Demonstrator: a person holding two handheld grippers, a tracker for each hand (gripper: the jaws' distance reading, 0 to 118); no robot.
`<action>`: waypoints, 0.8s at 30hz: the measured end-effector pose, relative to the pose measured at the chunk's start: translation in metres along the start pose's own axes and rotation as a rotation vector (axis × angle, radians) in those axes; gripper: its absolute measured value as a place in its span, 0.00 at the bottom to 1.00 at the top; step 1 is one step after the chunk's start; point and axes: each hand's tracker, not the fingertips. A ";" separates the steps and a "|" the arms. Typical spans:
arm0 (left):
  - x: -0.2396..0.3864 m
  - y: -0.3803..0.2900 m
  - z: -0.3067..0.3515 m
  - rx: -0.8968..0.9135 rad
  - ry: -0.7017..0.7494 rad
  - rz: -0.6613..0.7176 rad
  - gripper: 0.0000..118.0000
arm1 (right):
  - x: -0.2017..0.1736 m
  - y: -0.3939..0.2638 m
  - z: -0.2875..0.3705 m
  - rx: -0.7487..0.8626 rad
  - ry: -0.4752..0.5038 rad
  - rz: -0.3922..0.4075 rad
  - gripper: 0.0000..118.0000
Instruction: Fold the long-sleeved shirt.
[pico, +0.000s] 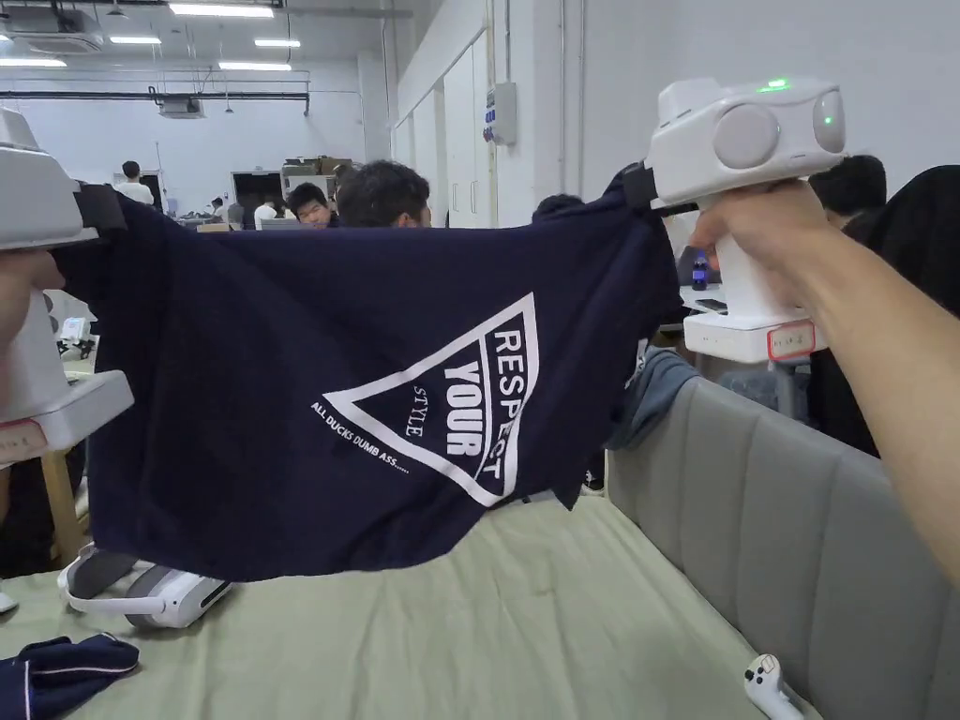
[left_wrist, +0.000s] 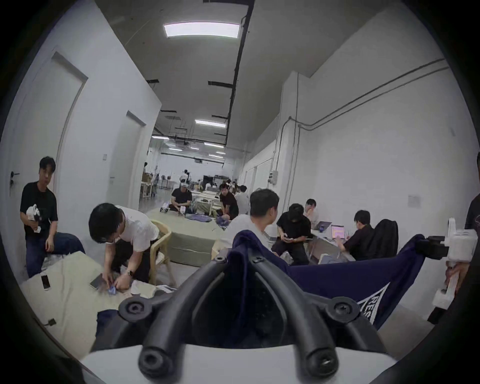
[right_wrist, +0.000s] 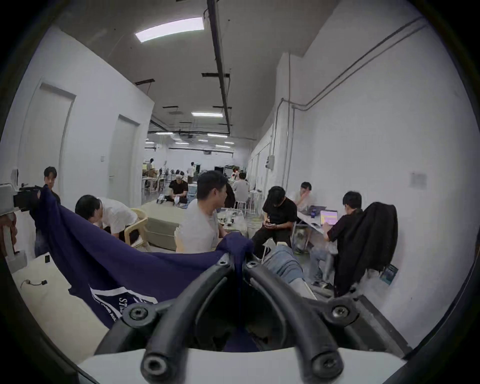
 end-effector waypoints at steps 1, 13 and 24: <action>-0.001 -0.010 -0.002 -0.016 -0.003 -0.008 0.12 | 0.004 -0.012 -0.005 -0.015 0.000 -0.016 0.02; -0.062 -0.260 0.002 -0.374 0.035 0.063 0.12 | -0.028 -0.270 -0.029 -0.368 0.099 -0.127 0.02; -0.102 -0.340 0.177 -0.428 -0.058 0.102 0.12 | -0.052 -0.378 0.141 -0.392 0.148 -0.095 0.02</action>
